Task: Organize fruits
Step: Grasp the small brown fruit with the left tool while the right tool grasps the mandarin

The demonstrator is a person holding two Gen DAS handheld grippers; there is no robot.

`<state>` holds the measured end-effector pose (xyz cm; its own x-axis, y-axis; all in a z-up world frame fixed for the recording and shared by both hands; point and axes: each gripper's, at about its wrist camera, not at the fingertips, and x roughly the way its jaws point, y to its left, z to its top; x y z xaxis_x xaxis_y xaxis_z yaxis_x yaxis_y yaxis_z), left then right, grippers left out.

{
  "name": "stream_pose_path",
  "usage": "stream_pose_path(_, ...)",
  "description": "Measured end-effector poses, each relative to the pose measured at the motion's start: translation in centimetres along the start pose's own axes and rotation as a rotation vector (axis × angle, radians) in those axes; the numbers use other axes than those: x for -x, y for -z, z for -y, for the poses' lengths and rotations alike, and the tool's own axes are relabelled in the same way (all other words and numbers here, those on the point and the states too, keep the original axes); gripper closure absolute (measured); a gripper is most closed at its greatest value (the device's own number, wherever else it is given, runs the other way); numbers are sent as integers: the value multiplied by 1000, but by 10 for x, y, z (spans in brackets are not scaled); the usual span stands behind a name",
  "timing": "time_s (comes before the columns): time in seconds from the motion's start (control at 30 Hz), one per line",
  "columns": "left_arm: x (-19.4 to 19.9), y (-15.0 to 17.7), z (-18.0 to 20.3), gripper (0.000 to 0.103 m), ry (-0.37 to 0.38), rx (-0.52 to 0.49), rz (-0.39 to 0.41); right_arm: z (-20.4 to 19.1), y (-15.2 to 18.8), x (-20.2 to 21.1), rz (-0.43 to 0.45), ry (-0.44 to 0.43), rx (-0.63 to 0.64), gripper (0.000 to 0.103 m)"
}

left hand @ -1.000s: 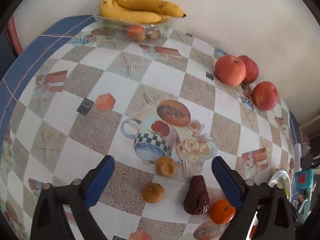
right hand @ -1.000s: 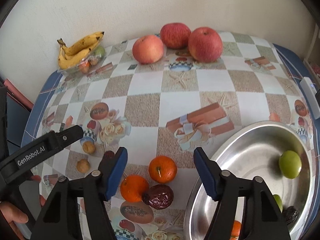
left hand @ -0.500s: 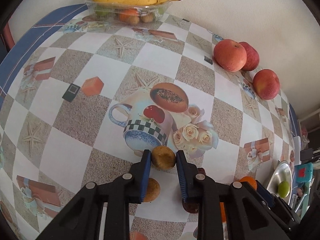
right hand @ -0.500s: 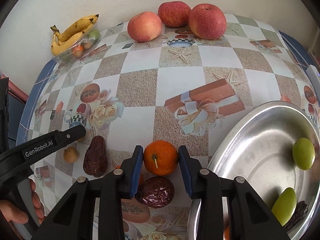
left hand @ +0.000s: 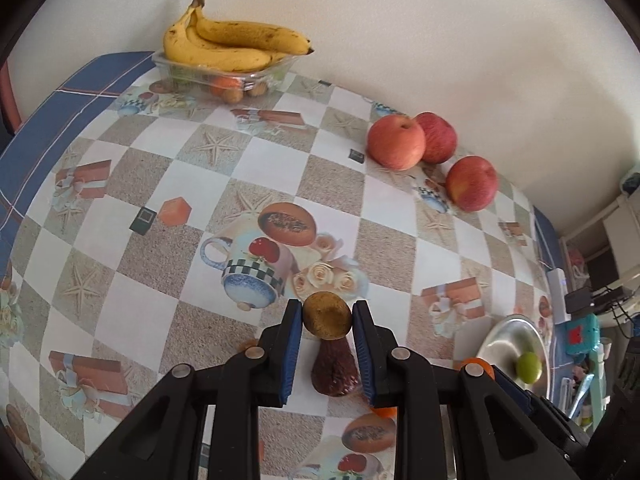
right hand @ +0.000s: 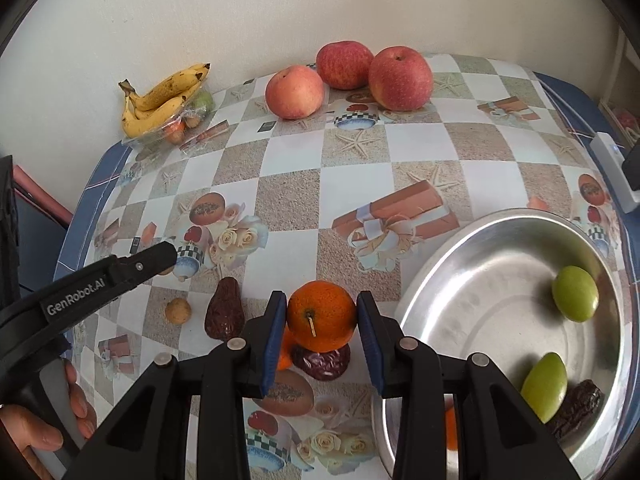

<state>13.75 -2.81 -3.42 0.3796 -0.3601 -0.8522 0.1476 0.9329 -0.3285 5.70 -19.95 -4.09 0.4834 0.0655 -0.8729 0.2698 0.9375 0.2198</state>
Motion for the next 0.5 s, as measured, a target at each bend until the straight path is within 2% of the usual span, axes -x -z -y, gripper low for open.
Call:
stream_pose_path(0.17,10,6,7,76,-5,-26,17,7,9,20,24,-4,-22,65)
stream_pose_path(0.33,15,10,16,76,20,-35,18,17,19,38,47,2,-44,66)
stream_pose_path(0.5,18,12,29,76,15,-56,29,28,15,48,77,19,-54,65)
